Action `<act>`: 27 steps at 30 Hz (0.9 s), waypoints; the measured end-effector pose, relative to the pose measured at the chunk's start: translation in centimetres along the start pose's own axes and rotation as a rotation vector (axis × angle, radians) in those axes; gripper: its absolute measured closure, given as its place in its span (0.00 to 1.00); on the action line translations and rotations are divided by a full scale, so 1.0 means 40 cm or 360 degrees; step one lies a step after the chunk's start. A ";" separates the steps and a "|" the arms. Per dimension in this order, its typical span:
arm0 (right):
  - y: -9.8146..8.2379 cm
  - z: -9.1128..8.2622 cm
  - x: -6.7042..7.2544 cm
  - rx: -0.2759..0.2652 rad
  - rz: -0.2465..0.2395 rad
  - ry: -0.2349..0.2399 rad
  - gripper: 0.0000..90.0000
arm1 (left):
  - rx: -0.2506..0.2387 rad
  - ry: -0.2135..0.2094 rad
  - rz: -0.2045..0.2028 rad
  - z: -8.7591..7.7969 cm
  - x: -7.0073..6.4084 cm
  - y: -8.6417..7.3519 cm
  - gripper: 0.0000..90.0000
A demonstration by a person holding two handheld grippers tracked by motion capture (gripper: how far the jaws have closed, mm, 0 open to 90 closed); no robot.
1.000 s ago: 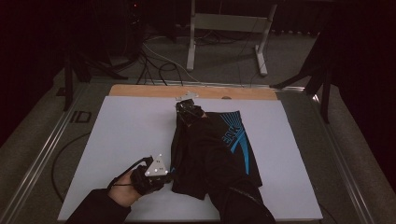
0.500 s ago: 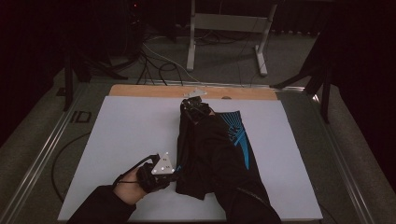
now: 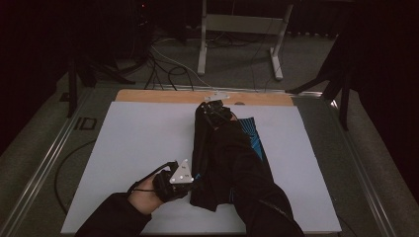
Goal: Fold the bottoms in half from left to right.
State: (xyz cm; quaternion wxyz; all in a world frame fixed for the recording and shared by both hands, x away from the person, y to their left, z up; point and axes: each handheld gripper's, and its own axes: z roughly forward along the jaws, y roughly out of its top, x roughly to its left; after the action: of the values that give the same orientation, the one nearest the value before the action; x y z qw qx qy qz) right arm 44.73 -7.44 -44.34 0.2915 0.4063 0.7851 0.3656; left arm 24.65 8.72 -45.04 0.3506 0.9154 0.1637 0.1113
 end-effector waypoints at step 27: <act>-0.017 -0.068 -0.116 -0.0016 0.0041 -0.0100 0.96 | -0.0048 -0.0073 0.0118 0.061 -0.023 0.126 0.96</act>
State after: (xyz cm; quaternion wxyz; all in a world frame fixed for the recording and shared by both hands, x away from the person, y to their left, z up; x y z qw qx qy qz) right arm 44.70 -12.59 -42.61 0.3133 0.4260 0.7685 0.3603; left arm 25.70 3.37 -43.47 0.3637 0.9177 0.1199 0.1056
